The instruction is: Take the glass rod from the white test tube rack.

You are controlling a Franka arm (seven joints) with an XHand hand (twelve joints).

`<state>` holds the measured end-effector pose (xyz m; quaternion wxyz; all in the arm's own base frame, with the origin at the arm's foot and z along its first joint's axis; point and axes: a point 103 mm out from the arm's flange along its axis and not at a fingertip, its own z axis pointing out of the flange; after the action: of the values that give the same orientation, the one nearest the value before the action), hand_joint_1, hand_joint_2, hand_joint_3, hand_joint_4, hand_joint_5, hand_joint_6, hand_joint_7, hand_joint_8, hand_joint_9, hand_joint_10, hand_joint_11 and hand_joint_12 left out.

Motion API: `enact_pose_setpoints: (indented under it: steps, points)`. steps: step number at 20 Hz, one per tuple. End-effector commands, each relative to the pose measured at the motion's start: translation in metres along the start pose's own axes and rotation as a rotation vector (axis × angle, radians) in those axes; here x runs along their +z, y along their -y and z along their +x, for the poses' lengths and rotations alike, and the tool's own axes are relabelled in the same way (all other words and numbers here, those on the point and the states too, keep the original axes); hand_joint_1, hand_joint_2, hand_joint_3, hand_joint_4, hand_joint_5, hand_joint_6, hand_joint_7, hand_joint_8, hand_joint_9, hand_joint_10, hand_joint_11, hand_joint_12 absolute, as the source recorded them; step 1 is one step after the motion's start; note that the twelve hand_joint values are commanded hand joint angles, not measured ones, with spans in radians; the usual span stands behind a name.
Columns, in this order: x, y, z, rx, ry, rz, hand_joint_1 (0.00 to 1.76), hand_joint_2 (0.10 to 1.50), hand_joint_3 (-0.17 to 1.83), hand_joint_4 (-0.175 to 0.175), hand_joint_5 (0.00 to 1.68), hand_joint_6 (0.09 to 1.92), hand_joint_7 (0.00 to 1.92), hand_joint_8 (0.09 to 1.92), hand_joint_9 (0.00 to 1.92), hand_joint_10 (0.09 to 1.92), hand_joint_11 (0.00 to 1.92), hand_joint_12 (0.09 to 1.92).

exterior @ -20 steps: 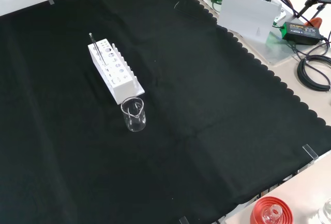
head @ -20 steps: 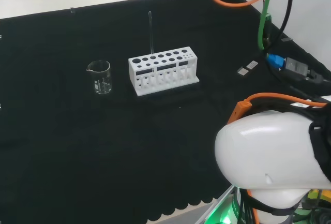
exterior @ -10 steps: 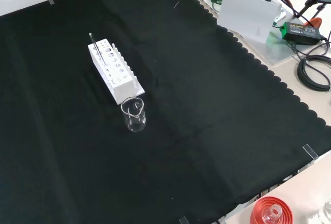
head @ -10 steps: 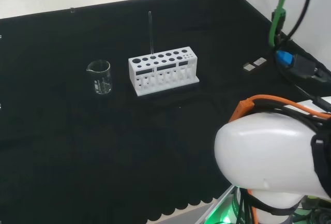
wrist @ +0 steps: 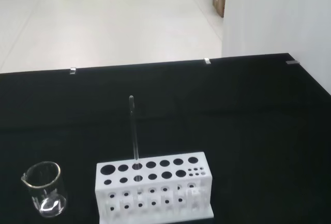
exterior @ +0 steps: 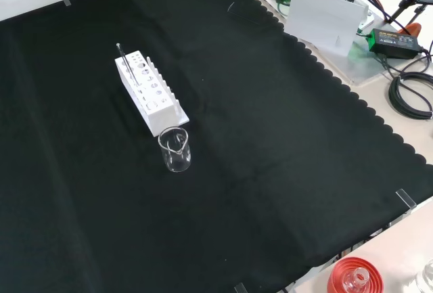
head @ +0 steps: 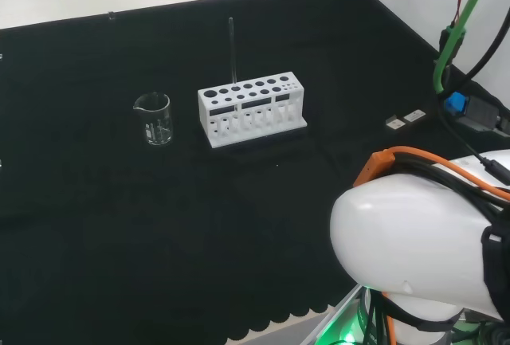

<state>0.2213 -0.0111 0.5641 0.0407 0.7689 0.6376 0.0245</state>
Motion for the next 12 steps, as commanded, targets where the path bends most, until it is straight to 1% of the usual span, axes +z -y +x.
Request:
enact_pose_setpoints:
  steps: [1,6,12]
  points:
    - [0.003,0.005,-0.004,0.007,0.007,0.009,0.42,1.09,-0.17,-0.022,0.11,0.09,0.02,0.73,0.25,0.94,0.23,1.45]
    - [0.010,-0.001,-0.002,-0.007,0.001,0.012,0.43,1.10,-0.17,-0.031,0.15,0.09,0.10,0.80,0.35,0.93,0.33,1.43]
    - [0.016,-0.030,0.007,-0.054,-0.014,0.022,0.45,1.10,-0.17,-0.042,0.21,0.09,0.17,0.83,0.43,0.91,0.39,1.41]
